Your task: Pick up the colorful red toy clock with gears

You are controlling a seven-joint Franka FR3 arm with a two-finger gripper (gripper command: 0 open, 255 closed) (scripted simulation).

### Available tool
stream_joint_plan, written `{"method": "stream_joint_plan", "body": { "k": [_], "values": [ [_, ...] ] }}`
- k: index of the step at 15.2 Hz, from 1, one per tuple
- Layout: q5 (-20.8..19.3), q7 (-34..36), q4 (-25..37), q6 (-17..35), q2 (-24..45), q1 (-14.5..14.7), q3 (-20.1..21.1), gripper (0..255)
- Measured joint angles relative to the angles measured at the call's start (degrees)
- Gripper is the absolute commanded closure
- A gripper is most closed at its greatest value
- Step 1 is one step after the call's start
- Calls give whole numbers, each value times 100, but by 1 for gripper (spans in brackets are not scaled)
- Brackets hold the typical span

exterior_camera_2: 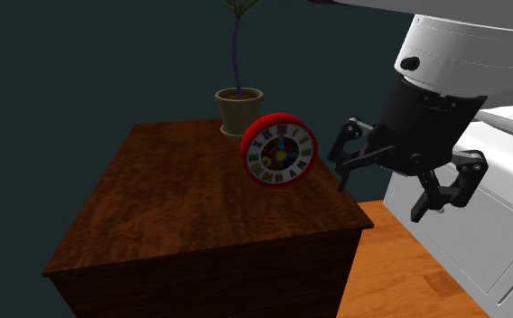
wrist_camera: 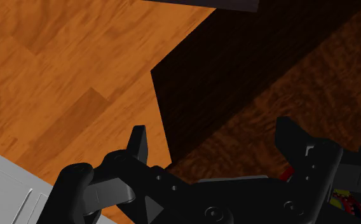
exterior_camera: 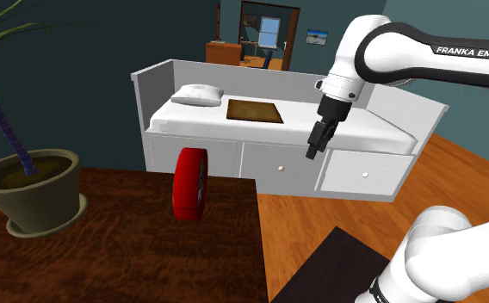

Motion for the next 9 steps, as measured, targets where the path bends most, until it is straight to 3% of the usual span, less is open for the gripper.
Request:
{"method": "stream_joint_plan", "body": {
  "k": [3,9],
  "values": [
    [106,320,121,35,144,14,207,0],
    [431,1777,703,221,872,-12,1058,0]
  ]
}}
